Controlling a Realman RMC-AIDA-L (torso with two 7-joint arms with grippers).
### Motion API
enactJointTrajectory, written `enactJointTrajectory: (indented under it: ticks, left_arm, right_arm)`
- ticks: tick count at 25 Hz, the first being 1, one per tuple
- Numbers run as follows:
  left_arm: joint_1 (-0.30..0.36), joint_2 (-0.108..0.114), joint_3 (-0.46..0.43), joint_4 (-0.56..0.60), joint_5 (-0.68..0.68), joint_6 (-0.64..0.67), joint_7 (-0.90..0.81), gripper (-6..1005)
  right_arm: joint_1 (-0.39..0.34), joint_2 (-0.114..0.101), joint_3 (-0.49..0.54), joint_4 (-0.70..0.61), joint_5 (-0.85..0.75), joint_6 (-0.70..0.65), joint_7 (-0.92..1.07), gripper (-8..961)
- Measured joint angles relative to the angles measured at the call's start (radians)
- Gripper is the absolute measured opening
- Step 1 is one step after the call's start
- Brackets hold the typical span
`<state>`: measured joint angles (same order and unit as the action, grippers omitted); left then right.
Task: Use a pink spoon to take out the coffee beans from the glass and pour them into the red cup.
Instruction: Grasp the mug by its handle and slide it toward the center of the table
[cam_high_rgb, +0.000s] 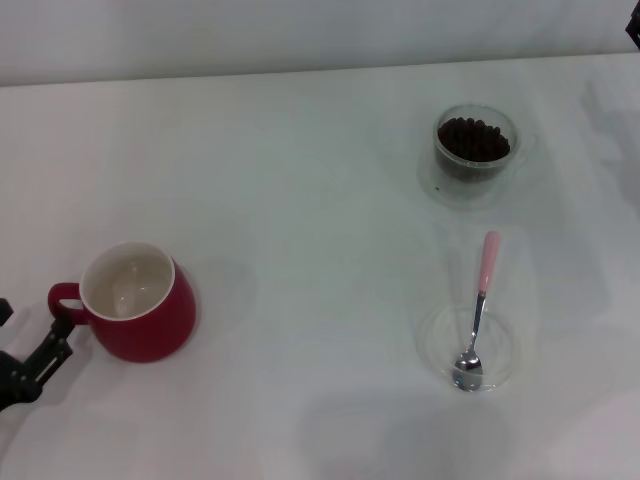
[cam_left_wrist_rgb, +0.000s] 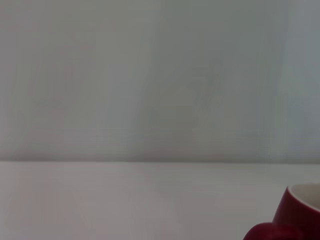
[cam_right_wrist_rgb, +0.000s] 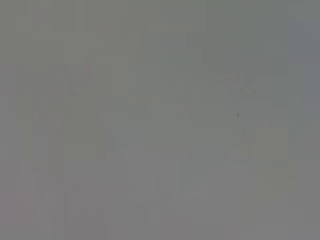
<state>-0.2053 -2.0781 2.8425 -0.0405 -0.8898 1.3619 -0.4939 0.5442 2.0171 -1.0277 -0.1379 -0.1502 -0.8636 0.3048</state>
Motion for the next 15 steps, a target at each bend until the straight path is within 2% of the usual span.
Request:
enactJointTrajectory:
  ticks: [5, 14, 15]
  left_arm:
    - [-0.027, -0.002, 0.0, 0.006, 0.02, -0.043, 0.001, 800]
    - [-0.033, -0.004, 0.0, 0.008, 0.026, -0.047, 0.023, 726]
    - [-0.034, -0.004, 0.0, 0.008, 0.026, -0.047, 0.027, 677]
  right_arm:
    - [0.0, 0.002, 0.002, 0.002, 0.0, 0.0, 0.0, 845]
    - [-0.008, 0.003, 0.002, 0.006, 0.0, 0.0, 0.0, 845]
    - [-0.008, 0.003, 0.002, 0.006, 0.0, 0.0, 0.0, 845]
